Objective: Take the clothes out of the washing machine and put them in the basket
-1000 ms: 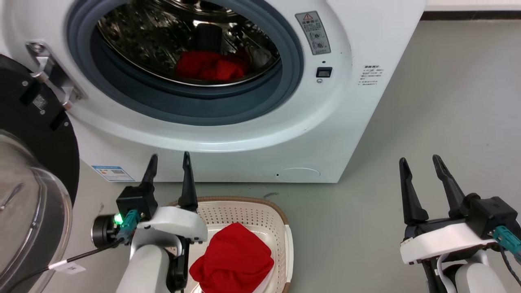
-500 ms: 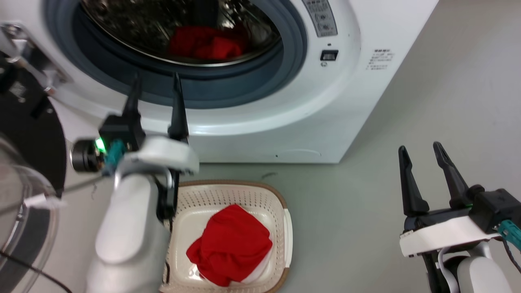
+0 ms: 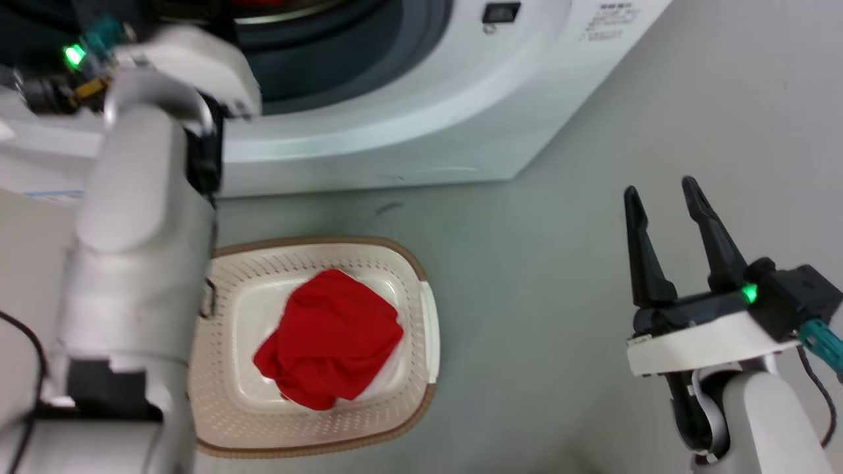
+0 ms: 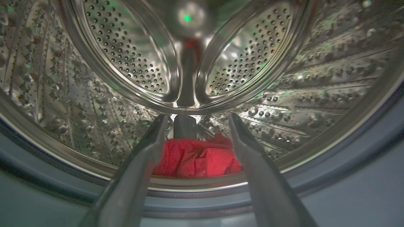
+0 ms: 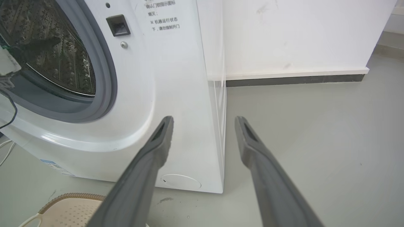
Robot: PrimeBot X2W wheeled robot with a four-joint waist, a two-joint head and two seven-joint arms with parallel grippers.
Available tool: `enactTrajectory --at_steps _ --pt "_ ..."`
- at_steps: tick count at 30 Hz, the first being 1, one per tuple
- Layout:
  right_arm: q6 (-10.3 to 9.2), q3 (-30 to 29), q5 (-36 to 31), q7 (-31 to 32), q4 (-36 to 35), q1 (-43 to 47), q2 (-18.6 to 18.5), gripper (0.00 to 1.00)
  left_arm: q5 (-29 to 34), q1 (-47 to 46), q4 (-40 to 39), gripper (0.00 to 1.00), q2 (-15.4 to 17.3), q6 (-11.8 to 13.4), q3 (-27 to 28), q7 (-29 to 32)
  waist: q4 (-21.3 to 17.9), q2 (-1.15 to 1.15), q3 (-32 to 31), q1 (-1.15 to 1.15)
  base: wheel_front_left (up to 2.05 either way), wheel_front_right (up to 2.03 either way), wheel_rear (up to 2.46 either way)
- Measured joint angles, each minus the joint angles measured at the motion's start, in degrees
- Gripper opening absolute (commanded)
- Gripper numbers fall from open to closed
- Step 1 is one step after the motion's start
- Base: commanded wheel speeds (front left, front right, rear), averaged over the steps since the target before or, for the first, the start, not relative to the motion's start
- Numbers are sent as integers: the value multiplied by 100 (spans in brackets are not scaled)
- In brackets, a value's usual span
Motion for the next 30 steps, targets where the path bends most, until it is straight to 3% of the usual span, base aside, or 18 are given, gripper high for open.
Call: enactTrajectory --at_steps 15,25,30 --pt "1 579 532 -296 481 -550 -1 100 203 -2246 1638 100 810 -96 -177 944 -953 0 1026 0 0 0 0" --pt "1 846 859 -328 580 -692 -3 100 237 -2991 2281 100 1366 -193 -256 2410 -1506 0 1403 0 0 0 0" --pt "1 914 942 -328 523 -702 -1 100 231 -3303 2501 100 1486 -194 -313 3270 -1640 0 1568 0 0 0 0"
